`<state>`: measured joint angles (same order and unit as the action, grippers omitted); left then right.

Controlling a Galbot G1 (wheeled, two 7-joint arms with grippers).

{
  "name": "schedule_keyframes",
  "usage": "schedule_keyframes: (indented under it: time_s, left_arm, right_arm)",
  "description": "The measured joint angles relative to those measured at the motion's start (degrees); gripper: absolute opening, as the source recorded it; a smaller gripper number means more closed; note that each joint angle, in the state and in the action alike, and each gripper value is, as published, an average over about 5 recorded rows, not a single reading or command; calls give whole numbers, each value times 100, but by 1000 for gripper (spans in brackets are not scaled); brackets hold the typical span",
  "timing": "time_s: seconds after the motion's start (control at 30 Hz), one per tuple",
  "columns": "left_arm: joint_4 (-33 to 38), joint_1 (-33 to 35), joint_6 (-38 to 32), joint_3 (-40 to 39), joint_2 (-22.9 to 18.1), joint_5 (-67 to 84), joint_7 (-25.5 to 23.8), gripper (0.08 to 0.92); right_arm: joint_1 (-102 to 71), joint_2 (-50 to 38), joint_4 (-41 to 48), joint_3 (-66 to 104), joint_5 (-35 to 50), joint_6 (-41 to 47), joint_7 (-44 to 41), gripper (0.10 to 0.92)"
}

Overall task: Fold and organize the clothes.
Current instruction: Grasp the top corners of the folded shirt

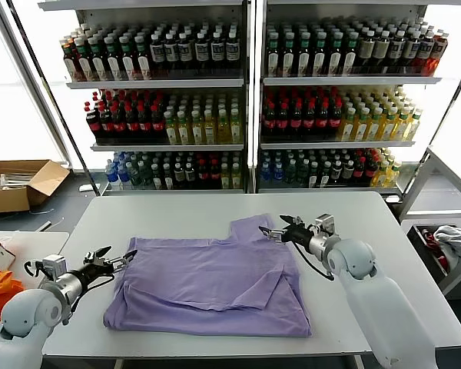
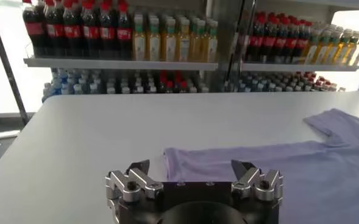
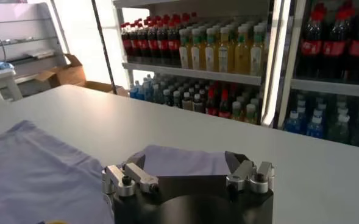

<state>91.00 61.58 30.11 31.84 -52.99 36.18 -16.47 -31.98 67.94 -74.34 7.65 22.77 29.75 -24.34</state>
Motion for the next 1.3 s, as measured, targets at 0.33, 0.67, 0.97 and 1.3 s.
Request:
schedule_keyframes:
  time_s: [0.33,0.67,0.97,1.3]
  left_arm:
    - [-1082,-992,-47,-728,-76,-98,-128,823]
    - [-1607,-1389,-104,-1016,-155,-189,-195,823]
    - [-1658,-1411,-113,-1135,-110,-196,-229,655]
    - [-1613,-1319,-135,-1204,-82,-206,-277,360]
  right_arm:
    - [657,432,1120,-213,-382,-44,-40,823]
    - [833,566,1534,-328,-559,-51,8,823]
    - [838,662,1703,-440,-668,-49,15,627]
    - [790,755,1749,-410,-643,-99,45,342]
